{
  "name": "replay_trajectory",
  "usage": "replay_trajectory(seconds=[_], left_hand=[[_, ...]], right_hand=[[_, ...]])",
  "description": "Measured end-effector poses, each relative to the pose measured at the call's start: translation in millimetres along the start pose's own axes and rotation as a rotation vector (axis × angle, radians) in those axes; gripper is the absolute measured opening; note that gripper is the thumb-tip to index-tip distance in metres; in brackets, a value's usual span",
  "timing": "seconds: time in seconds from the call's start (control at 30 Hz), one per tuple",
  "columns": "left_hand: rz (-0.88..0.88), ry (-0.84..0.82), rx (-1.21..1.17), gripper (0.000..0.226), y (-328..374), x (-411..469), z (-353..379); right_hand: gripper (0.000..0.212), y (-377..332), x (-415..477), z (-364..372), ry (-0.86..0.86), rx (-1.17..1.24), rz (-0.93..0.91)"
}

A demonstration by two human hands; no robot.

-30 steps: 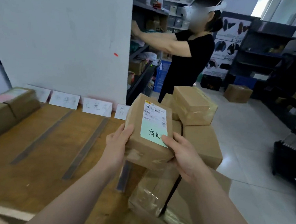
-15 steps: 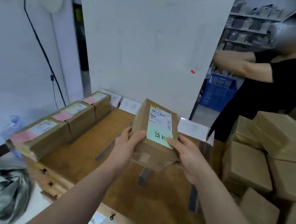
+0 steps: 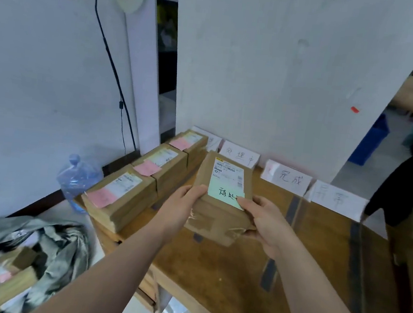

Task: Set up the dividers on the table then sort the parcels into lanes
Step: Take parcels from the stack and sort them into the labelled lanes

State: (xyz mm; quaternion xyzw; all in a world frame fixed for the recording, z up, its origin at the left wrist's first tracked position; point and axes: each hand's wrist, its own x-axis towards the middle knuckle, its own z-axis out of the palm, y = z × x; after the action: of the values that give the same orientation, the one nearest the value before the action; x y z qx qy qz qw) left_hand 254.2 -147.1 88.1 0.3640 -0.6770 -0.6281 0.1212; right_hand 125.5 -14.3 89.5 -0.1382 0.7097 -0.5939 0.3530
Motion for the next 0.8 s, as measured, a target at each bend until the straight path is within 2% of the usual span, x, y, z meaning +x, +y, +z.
replay_trajectory(seconds=[0.1, 0.2, 0.4, 0.53, 0.8], left_hand=[[-0.033, 0.01, 0.006, 0.07, 1.7, 22.4, -11.2], [-0.043, 0.005, -0.018, 0.046, 3.2, 49.4, -22.1], [-0.036, 0.035, -0.016, 0.058, 16.6, 107.8, -48.6], [-0.026, 0.05, -0.012, 0.038, 26.0, 148.8, -69.8], [0.052, -0.077, 0.096, 0.037, 48.8, 268.0, -137.0]], right_hand=[[0.028, -7.9, 25.6, 12.8, -0.006, -0.023, 0.006], [0.027, -19.5, 51.8, 22.3, -0.017, -0.045, 0.001], [0.031, -48.0, 106.3, 44.7, -0.03, -0.06, -0.03], [0.034, -64.0, 143.7, 69.0, -0.012, -0.032, -0.022], [0.027, -92.7, 237.7, 133.7, 0.096, 0.027, -0.038]])
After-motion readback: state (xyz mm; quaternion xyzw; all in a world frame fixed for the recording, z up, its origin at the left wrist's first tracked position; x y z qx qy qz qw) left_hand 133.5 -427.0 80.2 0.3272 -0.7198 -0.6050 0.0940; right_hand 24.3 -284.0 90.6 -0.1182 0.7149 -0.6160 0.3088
